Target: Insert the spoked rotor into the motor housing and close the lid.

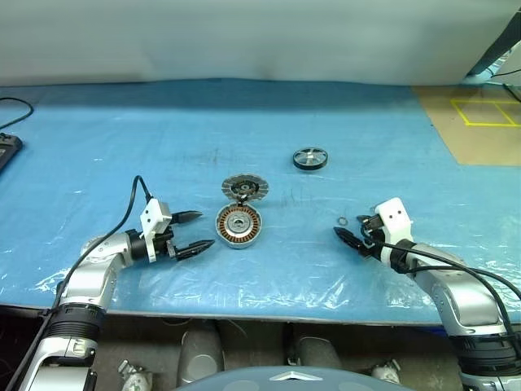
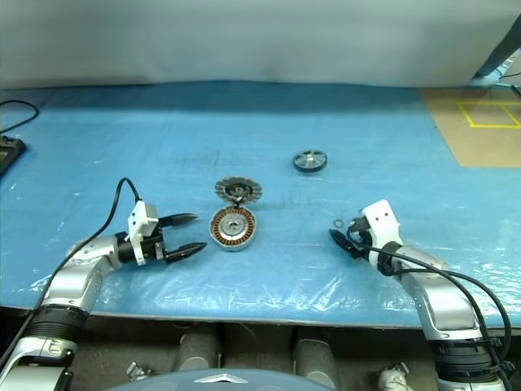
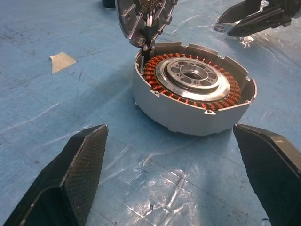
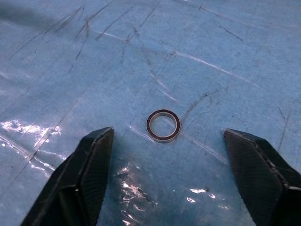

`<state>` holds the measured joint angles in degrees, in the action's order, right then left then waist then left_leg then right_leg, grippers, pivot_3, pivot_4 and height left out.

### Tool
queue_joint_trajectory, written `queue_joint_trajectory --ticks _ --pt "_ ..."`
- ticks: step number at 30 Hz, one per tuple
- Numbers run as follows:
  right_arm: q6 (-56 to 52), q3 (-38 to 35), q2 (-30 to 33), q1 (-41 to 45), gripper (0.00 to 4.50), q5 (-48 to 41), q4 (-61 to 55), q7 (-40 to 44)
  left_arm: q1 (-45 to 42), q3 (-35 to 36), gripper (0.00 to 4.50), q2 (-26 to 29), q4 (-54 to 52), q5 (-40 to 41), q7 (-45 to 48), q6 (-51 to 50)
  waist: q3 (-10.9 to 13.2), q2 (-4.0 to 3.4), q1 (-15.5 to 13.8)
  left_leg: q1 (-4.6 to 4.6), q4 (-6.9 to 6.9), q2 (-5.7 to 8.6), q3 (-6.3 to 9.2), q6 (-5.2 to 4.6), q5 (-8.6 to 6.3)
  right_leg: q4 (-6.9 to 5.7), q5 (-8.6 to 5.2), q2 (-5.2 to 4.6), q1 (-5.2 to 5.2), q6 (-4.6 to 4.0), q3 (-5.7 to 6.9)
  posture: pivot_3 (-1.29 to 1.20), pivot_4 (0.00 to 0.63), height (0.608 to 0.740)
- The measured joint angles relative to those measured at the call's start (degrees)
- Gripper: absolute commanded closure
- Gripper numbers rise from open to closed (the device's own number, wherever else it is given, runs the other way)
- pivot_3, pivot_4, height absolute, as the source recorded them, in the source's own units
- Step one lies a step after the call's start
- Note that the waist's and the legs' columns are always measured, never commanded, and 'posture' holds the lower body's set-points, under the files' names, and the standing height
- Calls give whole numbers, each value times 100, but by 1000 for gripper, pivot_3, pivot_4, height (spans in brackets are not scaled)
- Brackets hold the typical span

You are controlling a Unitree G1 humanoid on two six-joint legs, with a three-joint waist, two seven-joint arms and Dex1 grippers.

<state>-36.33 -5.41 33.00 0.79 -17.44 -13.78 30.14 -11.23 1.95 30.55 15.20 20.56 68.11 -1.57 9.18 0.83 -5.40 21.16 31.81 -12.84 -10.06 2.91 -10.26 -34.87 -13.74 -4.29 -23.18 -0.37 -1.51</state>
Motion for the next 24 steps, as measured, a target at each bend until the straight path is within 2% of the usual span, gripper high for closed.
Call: queue_joint_trajectory --ticks 2,4,6,8,13,24 --pt "29 0 1 0 2212 62 6 -11 0 0 0 0 12 -14 0 15 0 0 -1 0 0 0 0 0 0 0 0 0 0 0 0 0 150 740" --pt "653 -15 1 -238 2212 184 296 81 -12 -3 0 -15 16 -22 2 43 -2 4 -12 0 -1 -2 0 0 0 4 -1 0 2 -1 2 0 150 740" --pt "1814 -85 -37 -450 2212 213 966 346 7 1 0 -12 65 -28 8 49 -7 7 -28 -2 -2 2 0 -2 -3 9 -3 -7 13 0 8 0 150 740" --pt "2335 -115 -48 -473 2212 221 1306 471 5 1 0 -12 69 -29 14 54 -13 14 -21 -4 3 4 0 -8 -5 9 -3 -9 16 0 7 0 150 740" --pt "2380 -114 -46 -450 2212 227 1326 527 4 1 0 -13 102 -30 26 62 -14 14 -12 -16 8 0 1 -15 -9 0 -2 -8 24 0 7 0 150 740" --pt "3279 -39 -158 50 2212 253 2491 1017 -28 0 0 -14 195 -39 38 134 -35 48 59 -30 19 -2 1 -24 -14 1 1 -5 40 -5 4 0 150 740"
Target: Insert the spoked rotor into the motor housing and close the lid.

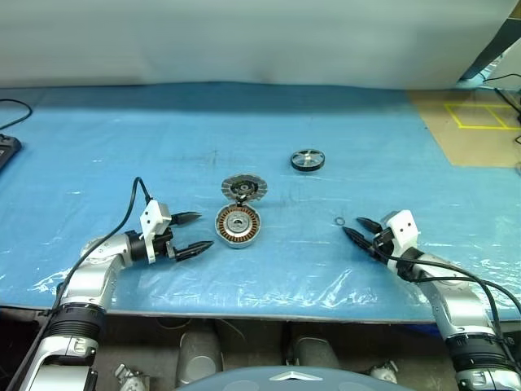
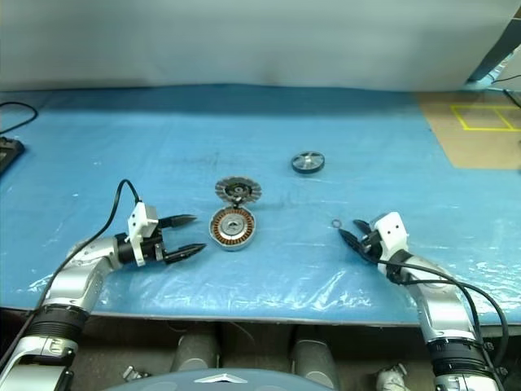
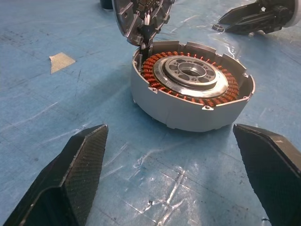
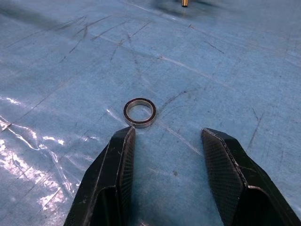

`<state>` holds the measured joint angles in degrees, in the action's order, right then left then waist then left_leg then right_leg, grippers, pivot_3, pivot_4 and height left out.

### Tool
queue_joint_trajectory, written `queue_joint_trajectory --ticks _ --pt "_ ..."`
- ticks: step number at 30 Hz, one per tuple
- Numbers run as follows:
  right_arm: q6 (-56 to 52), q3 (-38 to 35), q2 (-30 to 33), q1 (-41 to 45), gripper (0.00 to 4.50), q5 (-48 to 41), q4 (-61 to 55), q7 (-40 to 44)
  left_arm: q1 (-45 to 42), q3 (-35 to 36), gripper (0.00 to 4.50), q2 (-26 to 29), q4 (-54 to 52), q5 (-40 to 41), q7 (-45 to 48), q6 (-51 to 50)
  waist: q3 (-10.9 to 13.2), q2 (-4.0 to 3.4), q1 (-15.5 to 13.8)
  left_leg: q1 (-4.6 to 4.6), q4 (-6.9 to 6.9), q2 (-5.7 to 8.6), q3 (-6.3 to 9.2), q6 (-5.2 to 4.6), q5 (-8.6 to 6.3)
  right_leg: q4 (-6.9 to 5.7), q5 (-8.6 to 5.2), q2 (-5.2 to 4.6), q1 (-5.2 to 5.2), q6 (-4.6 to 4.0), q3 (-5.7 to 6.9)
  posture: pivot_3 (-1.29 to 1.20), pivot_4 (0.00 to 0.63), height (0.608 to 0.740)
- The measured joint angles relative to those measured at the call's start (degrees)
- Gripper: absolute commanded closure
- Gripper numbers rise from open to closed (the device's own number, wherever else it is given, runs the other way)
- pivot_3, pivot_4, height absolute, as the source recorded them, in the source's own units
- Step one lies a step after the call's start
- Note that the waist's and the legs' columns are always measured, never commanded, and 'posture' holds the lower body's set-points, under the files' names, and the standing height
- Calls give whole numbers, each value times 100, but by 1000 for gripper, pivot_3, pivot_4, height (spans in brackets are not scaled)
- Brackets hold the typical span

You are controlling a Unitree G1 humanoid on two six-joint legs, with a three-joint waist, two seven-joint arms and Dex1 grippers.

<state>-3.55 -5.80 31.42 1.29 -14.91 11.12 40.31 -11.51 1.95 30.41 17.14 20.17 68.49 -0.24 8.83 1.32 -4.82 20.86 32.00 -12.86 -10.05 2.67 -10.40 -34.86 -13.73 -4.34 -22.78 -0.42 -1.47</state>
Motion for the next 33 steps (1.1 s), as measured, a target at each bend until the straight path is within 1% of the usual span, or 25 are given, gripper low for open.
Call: queue_joint_trajectory --ticks 7,17,22,27,33 --pt "422 3 -40 57 2212 12 360 122 2 0 0 0 24 0 1 26 -15 23 34 -5 2 0 1 -3 -2 5 0 -2 10 0 1 0 150 740" --pt "547 -26 -44 19 2212 9 379 174 -4 -1 0 -64 64 -5 3 50 -15 23 28 0 -10 1 1 -3 -2 14 0 -2 4 0 3 0 150 740" --pt "755 -68 -163 -10 2212 2 449 93 -4 -1 0 -64 64 -9 4 50 -14 22 38 7 -13 1 1 -3 -2 14 -1 -1 -7 0 1 0 150 740" --pt "624 -172 -163 -34 2212 -216 415 336 -4 0 0 -64 85 -10 4 53 -14 21 29 18 -33 1 0 -3 -2 23 -2 0 -20 1 3 0 150 740" --pt "628 -195 -183 32 2212 -226 387 451 -68 0 0 -89 194 -19 1 137 -12 19 58 24 -46 0 -1 -1 -1 26 -3 4 -31 -1 7 0 150 740"
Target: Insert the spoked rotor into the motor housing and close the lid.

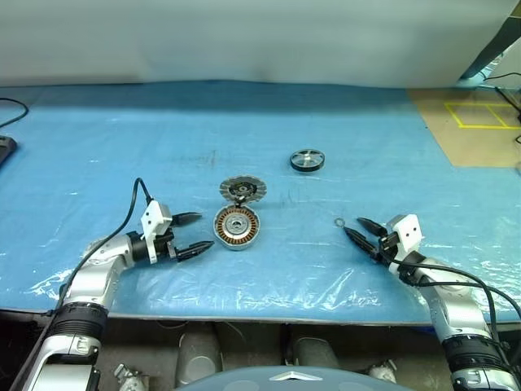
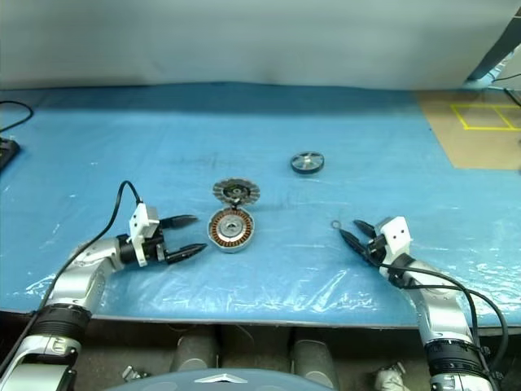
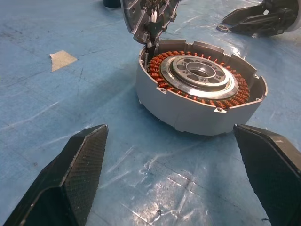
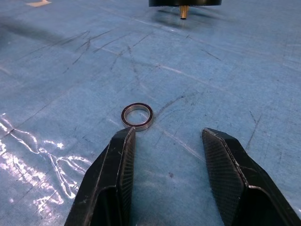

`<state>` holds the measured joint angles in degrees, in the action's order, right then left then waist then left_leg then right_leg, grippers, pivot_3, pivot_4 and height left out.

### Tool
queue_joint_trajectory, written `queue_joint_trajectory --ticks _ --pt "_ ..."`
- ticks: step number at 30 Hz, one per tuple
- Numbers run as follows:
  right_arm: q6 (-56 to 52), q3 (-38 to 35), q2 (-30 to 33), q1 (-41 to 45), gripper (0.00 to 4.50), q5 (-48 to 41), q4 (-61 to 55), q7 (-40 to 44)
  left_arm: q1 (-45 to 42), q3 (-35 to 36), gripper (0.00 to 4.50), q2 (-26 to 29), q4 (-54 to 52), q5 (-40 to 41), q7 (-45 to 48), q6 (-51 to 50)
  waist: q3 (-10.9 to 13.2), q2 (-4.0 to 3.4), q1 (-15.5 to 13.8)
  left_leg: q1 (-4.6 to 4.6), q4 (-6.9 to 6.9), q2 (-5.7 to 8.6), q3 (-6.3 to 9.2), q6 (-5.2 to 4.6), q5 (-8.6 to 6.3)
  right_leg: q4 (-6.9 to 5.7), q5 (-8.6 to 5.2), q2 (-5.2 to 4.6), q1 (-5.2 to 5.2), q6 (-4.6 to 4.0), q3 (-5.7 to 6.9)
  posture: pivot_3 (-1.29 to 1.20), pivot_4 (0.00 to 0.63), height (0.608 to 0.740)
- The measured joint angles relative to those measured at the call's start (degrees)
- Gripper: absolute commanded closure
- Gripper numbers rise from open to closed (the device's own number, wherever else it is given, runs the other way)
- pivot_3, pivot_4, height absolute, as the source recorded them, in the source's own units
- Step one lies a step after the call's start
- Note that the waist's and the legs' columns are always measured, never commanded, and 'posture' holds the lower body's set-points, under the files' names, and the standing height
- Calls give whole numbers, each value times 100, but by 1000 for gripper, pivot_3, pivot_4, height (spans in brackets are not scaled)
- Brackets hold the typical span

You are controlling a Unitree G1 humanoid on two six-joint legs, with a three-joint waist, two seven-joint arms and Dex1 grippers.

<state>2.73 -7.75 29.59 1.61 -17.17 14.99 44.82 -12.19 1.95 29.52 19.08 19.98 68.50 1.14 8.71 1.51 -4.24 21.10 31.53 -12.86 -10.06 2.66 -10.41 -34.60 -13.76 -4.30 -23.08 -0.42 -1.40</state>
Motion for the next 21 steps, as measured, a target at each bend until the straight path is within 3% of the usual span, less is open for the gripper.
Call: queue_joint_trajectory --ticks 14,21 --pt "-21 83 -96 15 2212 44 -186 158 65 0 0 -12 29 -3 -30 39 11 -19 26 0 -2 0 -3 0 0 0 0 0 -4 0 -4 0 150 740" --pt "-24 264 -95 477 2212 269 84 164 76 0 0 -18 23 -2 -53 38 24 -39 31 3 -2 2 -5 1 1 -3 0 0 -11 0 -8 0 150 740"
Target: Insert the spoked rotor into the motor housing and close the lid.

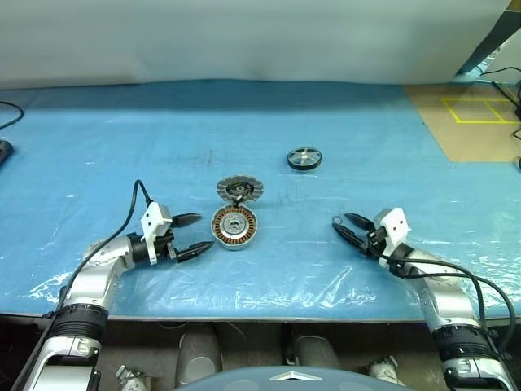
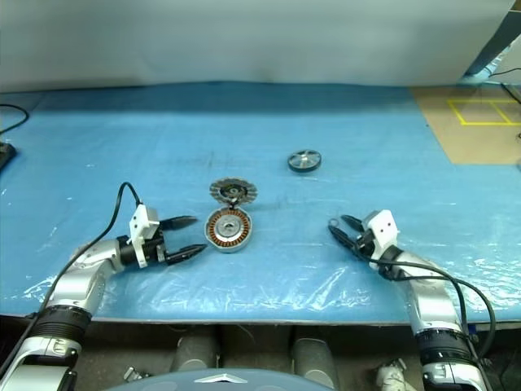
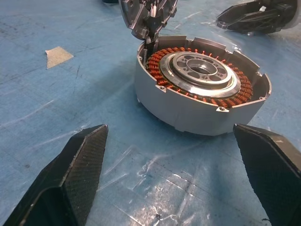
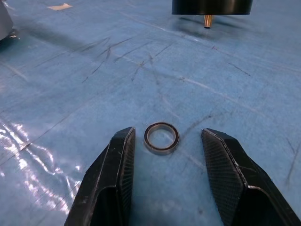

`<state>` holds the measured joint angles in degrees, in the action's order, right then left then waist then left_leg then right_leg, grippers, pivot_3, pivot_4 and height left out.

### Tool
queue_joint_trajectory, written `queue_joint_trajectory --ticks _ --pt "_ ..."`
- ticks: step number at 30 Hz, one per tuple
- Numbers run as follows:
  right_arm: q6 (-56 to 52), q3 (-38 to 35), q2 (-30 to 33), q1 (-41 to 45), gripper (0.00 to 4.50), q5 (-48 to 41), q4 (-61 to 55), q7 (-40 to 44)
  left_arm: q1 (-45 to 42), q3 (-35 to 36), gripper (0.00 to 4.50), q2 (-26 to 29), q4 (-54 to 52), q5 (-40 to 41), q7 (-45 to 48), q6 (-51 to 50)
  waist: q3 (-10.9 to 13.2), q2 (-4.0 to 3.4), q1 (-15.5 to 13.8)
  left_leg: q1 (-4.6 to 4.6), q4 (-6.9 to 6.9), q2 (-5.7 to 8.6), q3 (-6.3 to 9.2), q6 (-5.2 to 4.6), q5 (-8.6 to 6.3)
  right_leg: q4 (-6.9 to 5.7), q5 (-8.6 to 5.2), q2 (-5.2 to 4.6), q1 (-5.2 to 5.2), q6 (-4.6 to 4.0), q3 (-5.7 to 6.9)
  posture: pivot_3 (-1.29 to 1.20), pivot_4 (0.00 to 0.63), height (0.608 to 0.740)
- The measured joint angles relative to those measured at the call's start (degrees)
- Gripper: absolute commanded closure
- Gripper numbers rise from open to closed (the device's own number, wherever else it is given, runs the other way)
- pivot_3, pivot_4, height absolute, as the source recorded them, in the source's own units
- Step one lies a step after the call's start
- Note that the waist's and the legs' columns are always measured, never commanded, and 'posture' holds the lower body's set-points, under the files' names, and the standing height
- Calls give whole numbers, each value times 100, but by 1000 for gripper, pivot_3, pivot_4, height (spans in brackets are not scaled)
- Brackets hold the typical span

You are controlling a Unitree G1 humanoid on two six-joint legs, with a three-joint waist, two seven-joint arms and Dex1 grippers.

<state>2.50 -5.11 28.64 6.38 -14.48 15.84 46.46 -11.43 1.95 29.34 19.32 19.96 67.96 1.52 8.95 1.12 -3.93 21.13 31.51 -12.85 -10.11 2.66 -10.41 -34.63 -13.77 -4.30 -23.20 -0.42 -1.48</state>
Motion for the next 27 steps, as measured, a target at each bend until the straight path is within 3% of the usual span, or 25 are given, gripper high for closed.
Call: queue_joint_trajectory --ticks 13,19,27 --pt "128 135 152 105 2212 128 248 145 90 3 0 7 -100 1 -67 -2 0 1 -18 -1 -1 0 -1 3 2 1 0 0 4 0 2 0 150 740" --pt "86 194 228 90 3919 134 231 237 91 1 0 6 -106 -3 -99 -3 -2 3 -15 -5 1 -1 0 0 0 0 0 0 7 0 2 0 150 740" --pt "85 201 234 76 3927 134 183 207 91 1 0 6 -107 -3 -100 -3 -3 4 -14 -8 1 -1 0 0 0 1 0 0 11 0 2 0 150 740"
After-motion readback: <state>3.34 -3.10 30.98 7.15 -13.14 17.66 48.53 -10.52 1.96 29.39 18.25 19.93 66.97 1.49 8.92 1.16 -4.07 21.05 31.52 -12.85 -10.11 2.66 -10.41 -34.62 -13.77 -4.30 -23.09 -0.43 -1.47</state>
